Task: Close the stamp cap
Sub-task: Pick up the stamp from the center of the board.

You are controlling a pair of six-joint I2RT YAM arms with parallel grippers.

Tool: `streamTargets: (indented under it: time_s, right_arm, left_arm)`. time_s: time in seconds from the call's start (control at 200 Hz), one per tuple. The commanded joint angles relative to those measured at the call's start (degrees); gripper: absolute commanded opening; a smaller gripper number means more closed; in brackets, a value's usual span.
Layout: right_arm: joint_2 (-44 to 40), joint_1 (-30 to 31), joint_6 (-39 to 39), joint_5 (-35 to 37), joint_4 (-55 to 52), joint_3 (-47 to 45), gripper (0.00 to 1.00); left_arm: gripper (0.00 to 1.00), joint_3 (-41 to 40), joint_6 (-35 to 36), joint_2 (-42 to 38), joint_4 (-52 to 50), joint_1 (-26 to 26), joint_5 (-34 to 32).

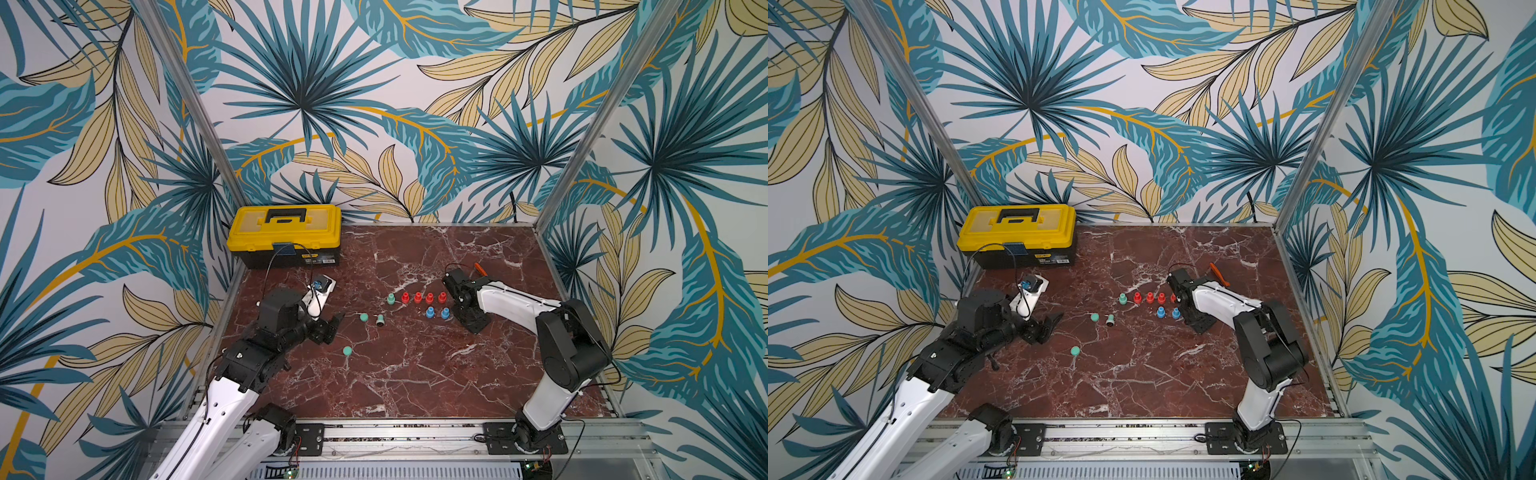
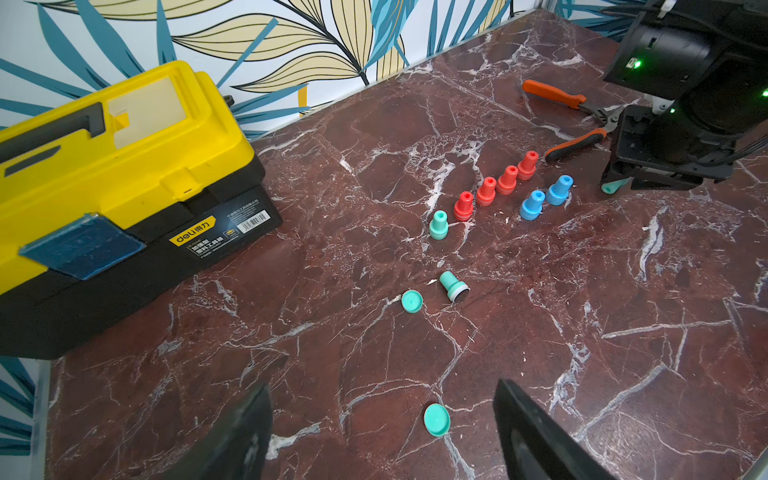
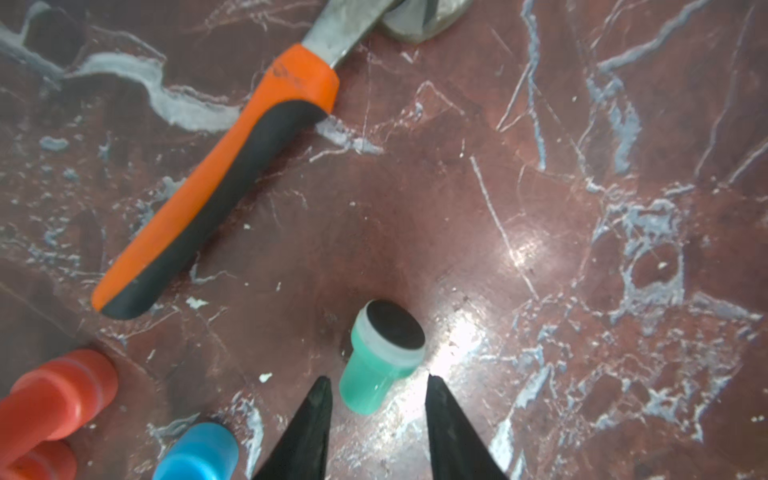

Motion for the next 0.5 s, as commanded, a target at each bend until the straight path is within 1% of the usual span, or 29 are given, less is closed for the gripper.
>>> streamTargets:
  time_s: [0.0, 0.22, 0.371, 0.496]
  right_arm:
    - [1.46, -0.5, 0.07, 1.57, -0.17, -0.22, 0.38]
    - [2.82, -0.96, -2.66, 0.71, 0.97, -0.23, 0.34]
    - [3.67, -1.05, -3.12, 0.42, 1.45, -0.23, 0.34]
    - [4.04, -1.05, -3.59, 0.69, 1.61, -0.33, 0.31]
  left_arm:
    - [0.85, -0.48, -0.02, -0.59, -0.21, 0.4, 0.45]
    - [0.85, -0.56, -0.01, -0.58, -0.25, 0.47, 0.43]
    - [0.85, -0.59, -0.1, -0.58, -0.25, 0.45, 0.45]
    - [0.85, -0.57, -0.11, -0.58, -0.25, 0.45, 0.46]
